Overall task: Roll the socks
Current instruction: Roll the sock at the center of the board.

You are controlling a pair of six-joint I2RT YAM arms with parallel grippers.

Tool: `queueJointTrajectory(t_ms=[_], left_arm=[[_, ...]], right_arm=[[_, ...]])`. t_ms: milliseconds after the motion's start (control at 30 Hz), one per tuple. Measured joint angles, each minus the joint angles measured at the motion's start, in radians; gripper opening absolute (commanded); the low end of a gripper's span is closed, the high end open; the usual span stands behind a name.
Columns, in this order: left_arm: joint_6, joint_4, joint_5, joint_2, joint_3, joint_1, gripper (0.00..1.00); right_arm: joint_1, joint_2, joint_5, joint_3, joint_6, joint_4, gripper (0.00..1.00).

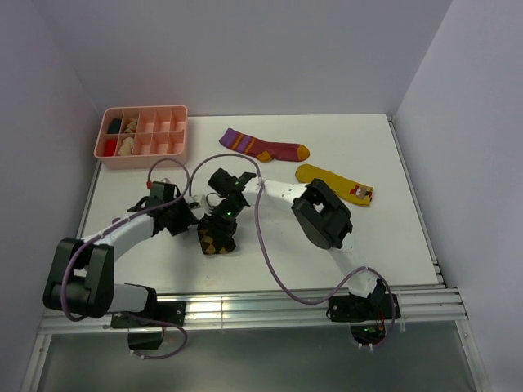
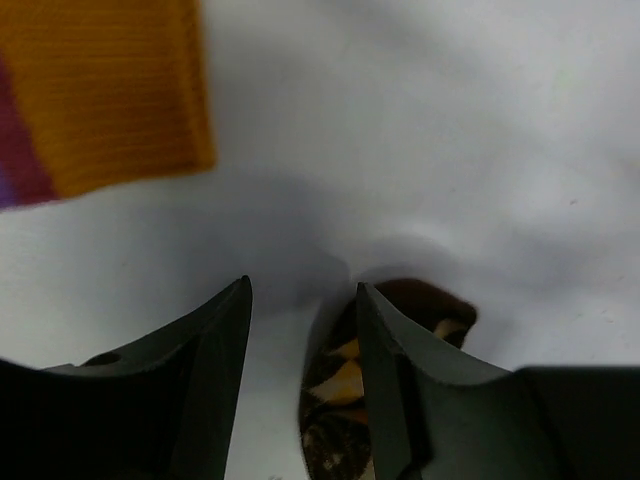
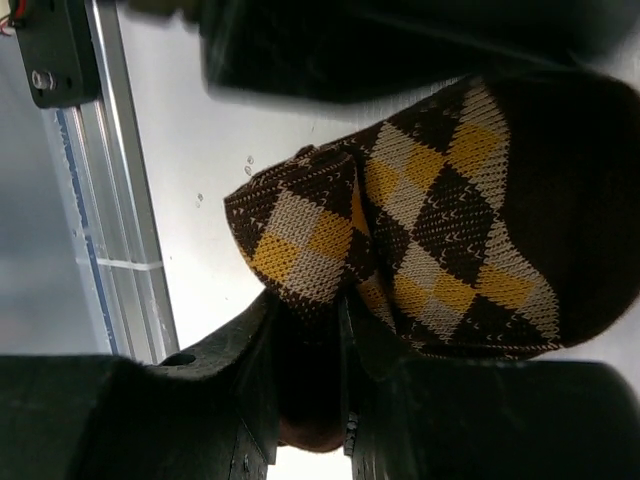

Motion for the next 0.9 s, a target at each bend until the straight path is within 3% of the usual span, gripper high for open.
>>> queueJointTrajectory(t_ms=[167, 267, 300, 367, 400, 467, 833, 900], left_arm=[[0.014, 0.060, 0.113, 0.139, 0.082, -0.028, 0.42], [0.023, 0.085, 0.135, 0.234, 0.156, -0.065, 0.32], [0.023, 0.093, 0.146, 0.266, 0.181, -0.075, 0.25], [0.026, 0.111, 0.154, 0.327, 0.234, -0.098, 0.20], [0.027, 0.120, 0.164, 0.354, 0.258, -0.106, 0.09], [0.028, 0.130, 0.176, 0.404, 0.303, -0.122, 0.01], [0.036, 0.131, 0.254, 0.626, 0.569, -0.152, 0.01], [0.035, 0.135, 0.252, 0.643, 0.594, -0.155, 0.11]], right_arm=[[-0.005, -0.018, 0.026, -0.026, 0.041, 0.023, 0.00], [-0.032, -0.039, 0.048, -0.051, 0.062, 0.024, 0.00], [-0.041, -0.045, 0.053, -0.060, 0.065, 0.024, 0.00], [-0.067, -0.059, 0.069, -0.078, 0.075, 0.024, 0.00], [-0.079, -0.067, 0.077, -0.088, 0.082, 0.026, 0.00], [-0.095, -0.078, 0.090, -0.103, 0.096, 0.031, 0.00], [-0.156, -0.127, 0.208, -0.154, 0.185, 0.105, 0.00], [-0.167, -0.129, 0.201, -0.165, 0.212, 0.132, 0.00]])
